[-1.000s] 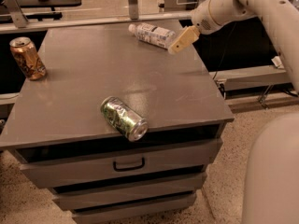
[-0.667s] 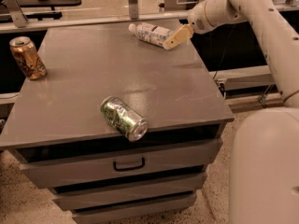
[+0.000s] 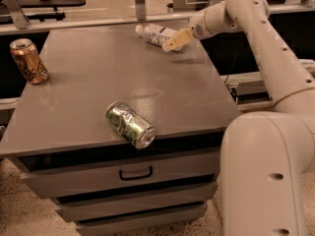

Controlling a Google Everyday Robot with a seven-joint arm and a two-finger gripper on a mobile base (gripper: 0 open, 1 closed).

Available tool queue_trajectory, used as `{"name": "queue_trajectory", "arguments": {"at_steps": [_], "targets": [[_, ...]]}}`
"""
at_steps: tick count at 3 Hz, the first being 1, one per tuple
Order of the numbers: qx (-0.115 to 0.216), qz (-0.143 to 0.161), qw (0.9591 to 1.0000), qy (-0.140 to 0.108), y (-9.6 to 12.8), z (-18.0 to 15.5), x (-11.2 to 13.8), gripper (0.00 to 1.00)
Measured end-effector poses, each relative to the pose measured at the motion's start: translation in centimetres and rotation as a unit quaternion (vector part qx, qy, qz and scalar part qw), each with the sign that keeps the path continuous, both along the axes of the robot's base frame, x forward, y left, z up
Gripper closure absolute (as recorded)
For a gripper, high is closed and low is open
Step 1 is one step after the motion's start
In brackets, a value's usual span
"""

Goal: Move blue plastic bottle near orange can

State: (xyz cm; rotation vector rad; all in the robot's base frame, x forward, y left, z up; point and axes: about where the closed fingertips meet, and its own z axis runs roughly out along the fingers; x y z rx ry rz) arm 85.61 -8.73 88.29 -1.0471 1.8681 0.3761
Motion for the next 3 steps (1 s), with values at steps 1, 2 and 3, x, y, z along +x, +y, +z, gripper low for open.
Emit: {"name": "queue_trajectory", "arguments": {"at_steps": [1, 2, 3], "targets": [[0.004, -0.005, 0.9998, 0.02, 1.1, -1.5, 0.8, 0.18], [0.006, -0.007, 0.9993, 0.036, 1.4, -2.3, 0.9, 0.41], [0.013, 0.005, 0.9995, 0.03, 1.7, -1.0, 0.4, 0.64]]}}
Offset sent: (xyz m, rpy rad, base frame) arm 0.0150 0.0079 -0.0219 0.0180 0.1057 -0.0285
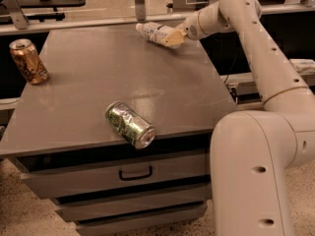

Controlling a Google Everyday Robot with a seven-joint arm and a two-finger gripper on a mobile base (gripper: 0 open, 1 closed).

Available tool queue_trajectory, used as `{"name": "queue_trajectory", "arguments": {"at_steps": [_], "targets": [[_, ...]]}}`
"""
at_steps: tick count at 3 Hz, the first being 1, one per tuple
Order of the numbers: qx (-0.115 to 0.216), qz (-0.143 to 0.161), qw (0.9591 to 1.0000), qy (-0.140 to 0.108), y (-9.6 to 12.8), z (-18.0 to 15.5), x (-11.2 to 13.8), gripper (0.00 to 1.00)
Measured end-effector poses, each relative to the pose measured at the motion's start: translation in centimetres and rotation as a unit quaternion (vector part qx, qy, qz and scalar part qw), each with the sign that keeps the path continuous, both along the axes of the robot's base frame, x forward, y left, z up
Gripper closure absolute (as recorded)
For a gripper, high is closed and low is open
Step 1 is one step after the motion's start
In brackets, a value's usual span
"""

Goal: Move blue plastic bottle near orange can

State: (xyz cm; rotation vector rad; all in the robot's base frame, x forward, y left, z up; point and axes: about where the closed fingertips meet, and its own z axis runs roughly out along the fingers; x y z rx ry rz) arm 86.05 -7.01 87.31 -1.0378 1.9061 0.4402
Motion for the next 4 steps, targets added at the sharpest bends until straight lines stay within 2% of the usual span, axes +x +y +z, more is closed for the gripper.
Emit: {"name": "queue_trajectory", "arguments": {"at_steps": [1, 2, 3, 4], "targets": [[0.002, 0.025, 0.9992, -0.031, 0.2, 3.8, -1.9, 0.87], [0.002, 0.029, 0.9989, -0.037, 0.7, 4.6, -2.3, 1.0], [0.002, 0.029, 0.9989, -0.036, 0.7, 4.5, -2.2, 1.0], [0.013, 0.055, 0.9976, -0.039, 4.9, 5.0, -3.1, 1.0]]}}
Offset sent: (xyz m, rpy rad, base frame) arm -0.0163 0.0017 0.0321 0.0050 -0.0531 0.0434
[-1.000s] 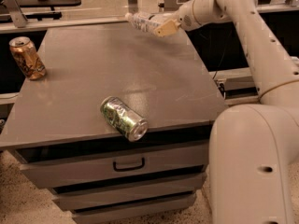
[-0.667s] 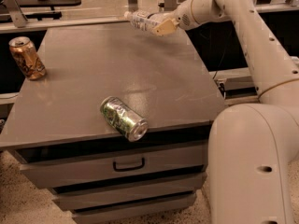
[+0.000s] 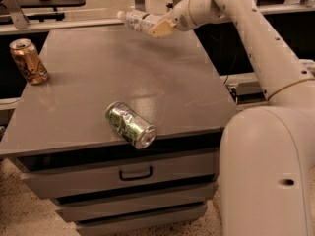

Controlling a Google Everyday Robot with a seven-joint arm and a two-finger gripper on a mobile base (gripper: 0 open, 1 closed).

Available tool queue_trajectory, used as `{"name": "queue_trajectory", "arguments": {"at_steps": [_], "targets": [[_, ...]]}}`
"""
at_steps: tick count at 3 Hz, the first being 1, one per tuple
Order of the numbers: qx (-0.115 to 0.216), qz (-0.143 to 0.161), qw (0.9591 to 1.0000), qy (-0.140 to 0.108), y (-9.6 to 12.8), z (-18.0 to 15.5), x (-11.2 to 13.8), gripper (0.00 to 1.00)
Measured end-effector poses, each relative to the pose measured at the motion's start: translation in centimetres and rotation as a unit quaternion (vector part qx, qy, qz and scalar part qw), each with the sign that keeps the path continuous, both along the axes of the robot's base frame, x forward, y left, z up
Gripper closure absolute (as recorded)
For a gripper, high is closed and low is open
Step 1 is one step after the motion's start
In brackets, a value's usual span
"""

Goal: Move blue plastic bottle near orange can

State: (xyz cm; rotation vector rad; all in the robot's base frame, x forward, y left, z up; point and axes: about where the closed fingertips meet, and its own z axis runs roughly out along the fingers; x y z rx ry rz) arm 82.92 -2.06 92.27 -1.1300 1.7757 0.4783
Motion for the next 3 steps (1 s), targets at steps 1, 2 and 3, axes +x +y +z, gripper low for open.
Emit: {"name": "queue_trajectory", "arguments": {"at_steps": [1, 2, 3], "targets": [[0.008, 0.034, 0.9994, 0.006, 6.9, 0.4, -2.5, 1.0], [0.006, 0.063, 0.9979, 0.014, 12.1, 0.4, -5.3, 1.0], [-0.001, 0.091, 0.9955, 0.028, 16.3, -0.5, -7.7, 1.0]]}}
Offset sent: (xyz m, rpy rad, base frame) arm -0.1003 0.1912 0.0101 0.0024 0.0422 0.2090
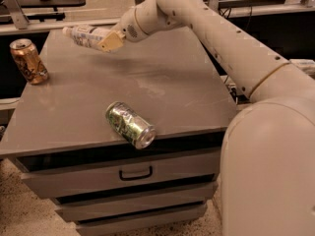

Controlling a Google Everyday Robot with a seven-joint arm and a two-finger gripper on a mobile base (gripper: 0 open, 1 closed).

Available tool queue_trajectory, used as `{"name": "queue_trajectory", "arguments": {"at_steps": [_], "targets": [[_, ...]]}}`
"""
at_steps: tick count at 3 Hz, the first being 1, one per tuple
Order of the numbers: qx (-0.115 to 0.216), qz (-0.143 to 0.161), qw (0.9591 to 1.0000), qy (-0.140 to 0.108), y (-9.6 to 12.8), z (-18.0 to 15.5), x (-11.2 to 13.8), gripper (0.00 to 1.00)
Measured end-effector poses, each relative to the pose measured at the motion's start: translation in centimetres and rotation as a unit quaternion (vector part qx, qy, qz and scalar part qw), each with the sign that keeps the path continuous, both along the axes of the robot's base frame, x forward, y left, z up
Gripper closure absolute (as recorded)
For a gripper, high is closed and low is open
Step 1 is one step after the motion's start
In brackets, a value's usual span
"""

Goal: Move blue plastic bottle near orange can

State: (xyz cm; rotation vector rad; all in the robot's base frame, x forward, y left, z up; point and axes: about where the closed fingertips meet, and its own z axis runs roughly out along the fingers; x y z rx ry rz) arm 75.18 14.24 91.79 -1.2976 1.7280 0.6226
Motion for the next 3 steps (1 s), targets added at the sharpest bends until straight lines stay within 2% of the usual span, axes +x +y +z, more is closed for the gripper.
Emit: {"name": "queue_trajectory", "arguments": {"at_steps": [2, 3], "targets": [[0.021, 0.058, 0.998, 0.015, 6.5, -1.2, -3.7, 1.0], [0.042, 0.073, 0.9963, 0.017, 8.9, -2.2, -5.0, 0.99]]}}
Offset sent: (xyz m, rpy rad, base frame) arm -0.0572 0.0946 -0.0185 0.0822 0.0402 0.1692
